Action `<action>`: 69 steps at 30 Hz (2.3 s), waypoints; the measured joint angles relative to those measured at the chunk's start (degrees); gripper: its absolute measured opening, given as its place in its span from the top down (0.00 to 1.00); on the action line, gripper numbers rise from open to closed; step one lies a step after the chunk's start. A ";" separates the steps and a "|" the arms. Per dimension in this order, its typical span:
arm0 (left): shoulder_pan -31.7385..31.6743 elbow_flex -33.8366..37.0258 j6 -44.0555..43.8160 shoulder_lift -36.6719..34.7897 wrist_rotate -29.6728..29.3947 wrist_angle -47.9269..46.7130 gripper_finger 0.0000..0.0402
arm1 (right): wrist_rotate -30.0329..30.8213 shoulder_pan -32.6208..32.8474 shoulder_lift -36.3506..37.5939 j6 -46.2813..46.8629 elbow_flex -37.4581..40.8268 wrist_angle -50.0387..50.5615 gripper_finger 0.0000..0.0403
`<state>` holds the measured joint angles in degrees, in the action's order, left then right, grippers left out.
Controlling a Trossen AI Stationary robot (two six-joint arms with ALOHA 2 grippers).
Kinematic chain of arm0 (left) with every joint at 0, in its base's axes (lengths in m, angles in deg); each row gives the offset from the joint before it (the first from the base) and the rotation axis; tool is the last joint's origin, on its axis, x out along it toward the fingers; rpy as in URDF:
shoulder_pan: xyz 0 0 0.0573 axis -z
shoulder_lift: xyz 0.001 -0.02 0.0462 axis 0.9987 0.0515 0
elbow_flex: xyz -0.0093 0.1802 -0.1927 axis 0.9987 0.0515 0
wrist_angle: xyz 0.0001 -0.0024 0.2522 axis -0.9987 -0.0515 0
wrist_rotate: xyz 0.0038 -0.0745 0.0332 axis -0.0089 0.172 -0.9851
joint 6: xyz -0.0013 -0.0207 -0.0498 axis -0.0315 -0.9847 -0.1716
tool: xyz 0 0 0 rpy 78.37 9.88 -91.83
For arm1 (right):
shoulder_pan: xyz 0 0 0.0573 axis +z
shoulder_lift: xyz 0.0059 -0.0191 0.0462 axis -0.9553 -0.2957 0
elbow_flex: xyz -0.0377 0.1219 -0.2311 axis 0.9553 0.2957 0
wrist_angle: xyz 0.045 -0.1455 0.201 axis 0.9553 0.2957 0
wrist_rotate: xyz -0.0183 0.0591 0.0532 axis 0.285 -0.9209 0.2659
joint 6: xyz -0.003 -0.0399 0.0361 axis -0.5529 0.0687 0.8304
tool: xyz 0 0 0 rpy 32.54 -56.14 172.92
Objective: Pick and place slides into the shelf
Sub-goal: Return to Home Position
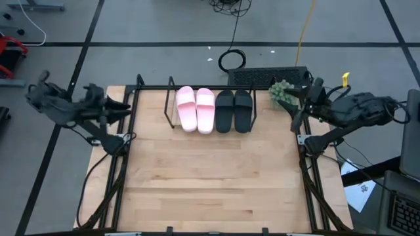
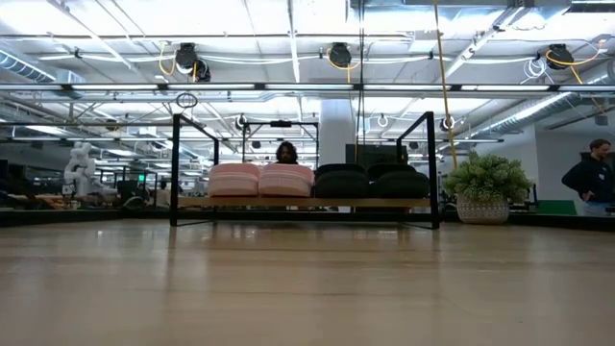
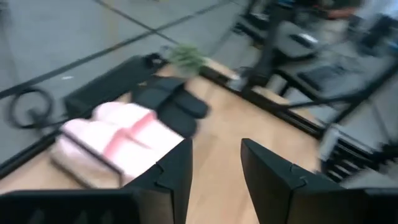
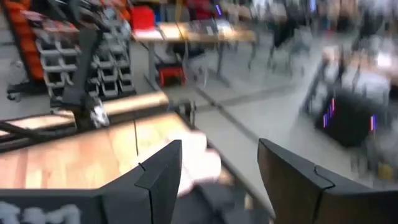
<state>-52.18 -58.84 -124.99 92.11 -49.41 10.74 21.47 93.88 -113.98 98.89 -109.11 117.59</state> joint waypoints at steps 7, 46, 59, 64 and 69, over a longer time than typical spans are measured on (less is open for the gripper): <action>-0.06 23.79 -6.06 -8.80 -4.89 13.20 0.66 | 0.33 -1.88 3.79 6.37 10.82 -5.13 0.50; -22.66 59.86 2.52 -27.50 14.00 50.81 0.66 | -57.99 -40.92 20.18 7.80 52.70 -54.73 0.50; -22.11 59.90 6.20 -23.44 8.61 52.39 0.66 | -30.79 -20.26 25.73 8.87 56.11 -50.44 0.50; -23.11 62.98 6.91 -24.05 11.09 56.10 0.66 | -31.14 -20.32 26.42 8.72 56.72 -49.26 0.50; -25.49 70.65 9.55 -24.06 13.84 69.17 0.66 | -31.38 -21.89 27.71 8.88 61.57 -54.53 0.50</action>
<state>-77.67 11.80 -115.43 68.05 -35.57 79.91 -9.91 71.99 -86.27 107.77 -47.54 63.06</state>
